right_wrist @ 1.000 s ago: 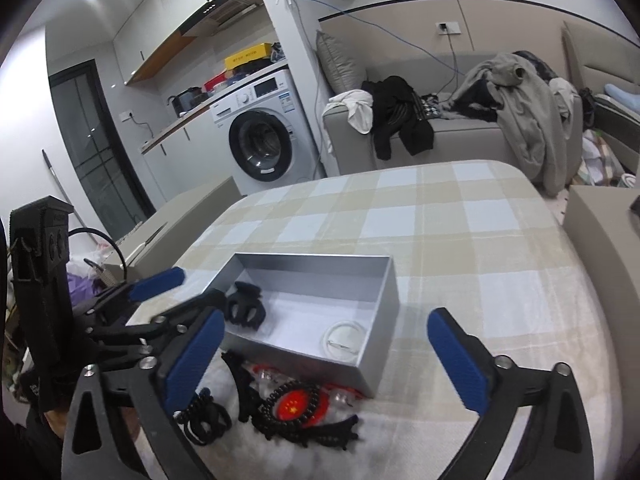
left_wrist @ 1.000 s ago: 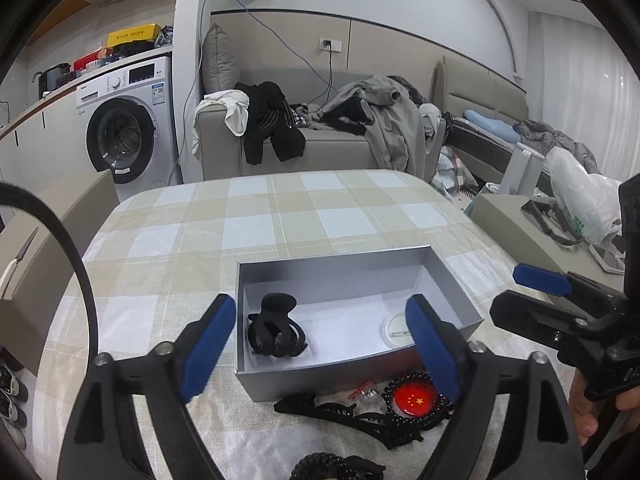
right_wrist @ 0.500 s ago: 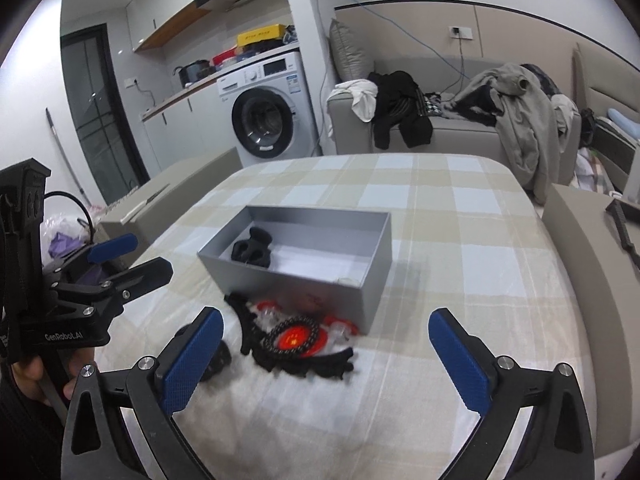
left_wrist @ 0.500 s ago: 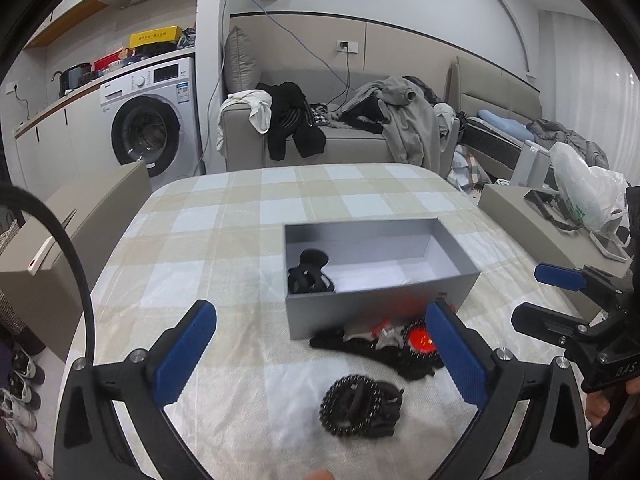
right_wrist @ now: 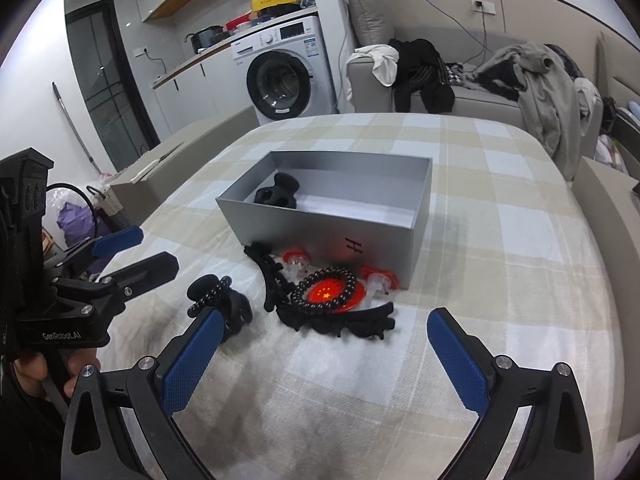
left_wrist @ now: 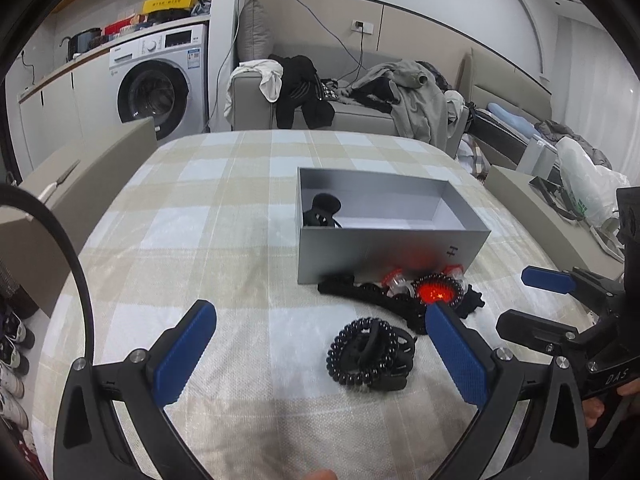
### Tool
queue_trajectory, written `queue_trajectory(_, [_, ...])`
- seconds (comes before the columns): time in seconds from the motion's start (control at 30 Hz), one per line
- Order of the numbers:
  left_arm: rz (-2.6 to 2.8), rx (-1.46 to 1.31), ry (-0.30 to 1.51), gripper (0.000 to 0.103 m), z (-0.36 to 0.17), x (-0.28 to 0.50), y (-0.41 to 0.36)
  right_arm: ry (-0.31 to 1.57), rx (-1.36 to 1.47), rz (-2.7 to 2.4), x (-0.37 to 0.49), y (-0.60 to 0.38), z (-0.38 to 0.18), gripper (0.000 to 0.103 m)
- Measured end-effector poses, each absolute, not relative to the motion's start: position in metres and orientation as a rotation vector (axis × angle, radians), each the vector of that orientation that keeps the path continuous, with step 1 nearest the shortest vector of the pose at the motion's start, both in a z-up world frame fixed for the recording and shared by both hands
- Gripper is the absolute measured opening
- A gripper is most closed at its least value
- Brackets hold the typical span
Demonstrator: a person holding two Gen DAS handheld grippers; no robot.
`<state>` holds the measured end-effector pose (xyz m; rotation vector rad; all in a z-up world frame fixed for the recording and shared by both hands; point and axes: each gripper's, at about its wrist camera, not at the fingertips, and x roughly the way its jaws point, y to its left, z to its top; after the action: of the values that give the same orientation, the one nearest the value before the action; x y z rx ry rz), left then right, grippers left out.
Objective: Organize jewelry
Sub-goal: 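Grasp the black claw clip wrapped in a bead bracelet with the left tool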
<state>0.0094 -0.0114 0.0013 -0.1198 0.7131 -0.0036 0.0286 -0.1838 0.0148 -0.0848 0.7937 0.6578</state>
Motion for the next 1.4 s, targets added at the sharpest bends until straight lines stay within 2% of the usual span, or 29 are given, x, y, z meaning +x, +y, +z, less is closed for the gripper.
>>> queue_trajectory(0.63, [-0.141, -0.132, 0.779, 0.099, -0.010, 0.009, -0.018, 0.815, -0.056, 0.659, 0.026, -0.188, 0.009, 0.102])
queue_trajectory(0.87, [-0.162, -0.177, 0.837, 0.074, -0.021, 0.016, -0.015, 0.822, -0.045, 0.652, 0.028, -0.191, 0.007, 0.102])
queue_trajectory(1.3, [-0.180, -0.243, 0.880, 0.073, -0.028, 0.017, -0.011, 0.821, -0.042, 0.645, 0.029, -0.192, 0.006, 0.102])
queue_trajectory(1.4, [-0.199, -0.280, 0.888, 0.069, -0.029, 0.017, -0.008, 0.819, -0.038, 0.643, 0.029, -0.192, 0.006, 0.102])
